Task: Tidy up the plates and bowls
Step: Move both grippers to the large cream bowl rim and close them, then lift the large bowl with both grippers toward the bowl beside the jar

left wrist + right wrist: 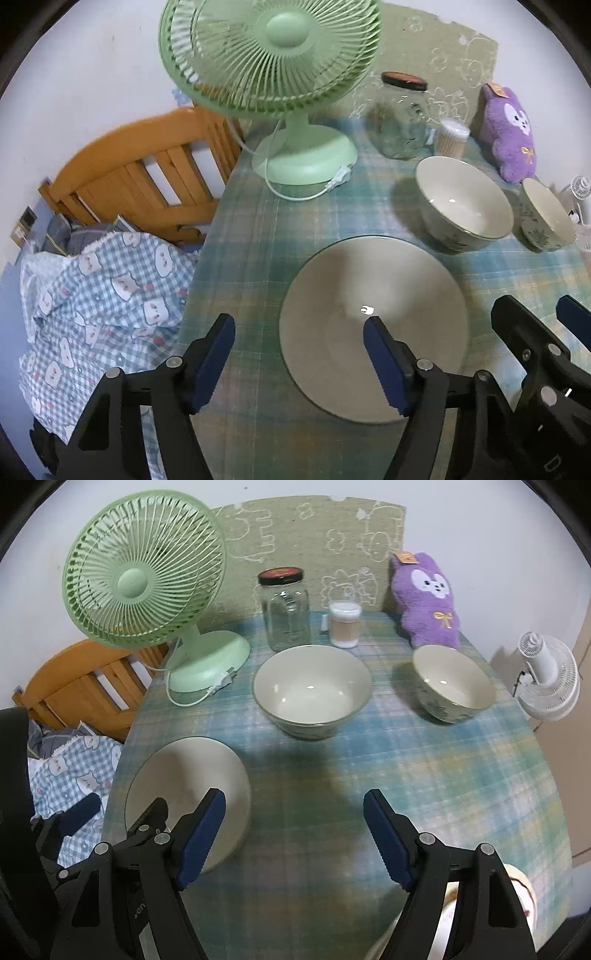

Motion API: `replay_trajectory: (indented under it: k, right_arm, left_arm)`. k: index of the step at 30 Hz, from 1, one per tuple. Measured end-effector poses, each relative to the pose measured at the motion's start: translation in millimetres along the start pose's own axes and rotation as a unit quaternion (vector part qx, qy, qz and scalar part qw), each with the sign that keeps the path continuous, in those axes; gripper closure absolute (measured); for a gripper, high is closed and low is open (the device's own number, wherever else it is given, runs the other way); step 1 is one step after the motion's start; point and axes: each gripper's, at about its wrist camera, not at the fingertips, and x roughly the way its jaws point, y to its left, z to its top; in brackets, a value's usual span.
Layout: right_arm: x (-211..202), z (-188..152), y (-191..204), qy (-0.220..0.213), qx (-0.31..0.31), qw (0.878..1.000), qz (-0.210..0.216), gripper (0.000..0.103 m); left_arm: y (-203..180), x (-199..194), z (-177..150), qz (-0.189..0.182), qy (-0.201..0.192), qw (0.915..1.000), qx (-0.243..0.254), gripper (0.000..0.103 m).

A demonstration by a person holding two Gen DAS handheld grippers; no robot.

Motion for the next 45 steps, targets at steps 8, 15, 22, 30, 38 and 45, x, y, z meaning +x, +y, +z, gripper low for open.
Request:
replay_trajectory:
  k: [8,15,22,30,38,45]
  right_arm:
    - [37.6,7.2,18.1,0.030,-0.003,1.000,0.005,0.041]
    - [60.4,7.0,23.7,0.062,0.000,0.998,0.007,0.061]
    - [75.0,6.7,35.8,0.082,-0.017,0.996,0.004,0.080]
    - [76.4,6.2,42.0,0.088,-0.023,0.996,-0.009,0.084]
    - [67.5,-2.6,36.9,0.095,-0.018,0.995,-0.010,0.084]
    - [45.0,-25.6,21.4,0.102,-0.004,0.995,-0.012,0.084]
  left_arm:
    - [3.0,25.4,4.1,-0.030,0.019,0.9993,0.007,0.052]
    - [6.6,41.9,4.0,-0.056,0.034,0.9978,-0.001,0.072]
    - [11.7,53.5,2.2,-0.079,0.050,0.9956,-0.008,0.085]
    - [11.9,52.3,1.6,-0.086,0.054,0.9948,0.000,0.087]
    - [9.6,41.6,-9.5,-0.097,0.056,0.9937,0.004,0.087]
    - [-1.6,20.7,-31.5,-0.102,0.056,0.9931,0.011,0.087]
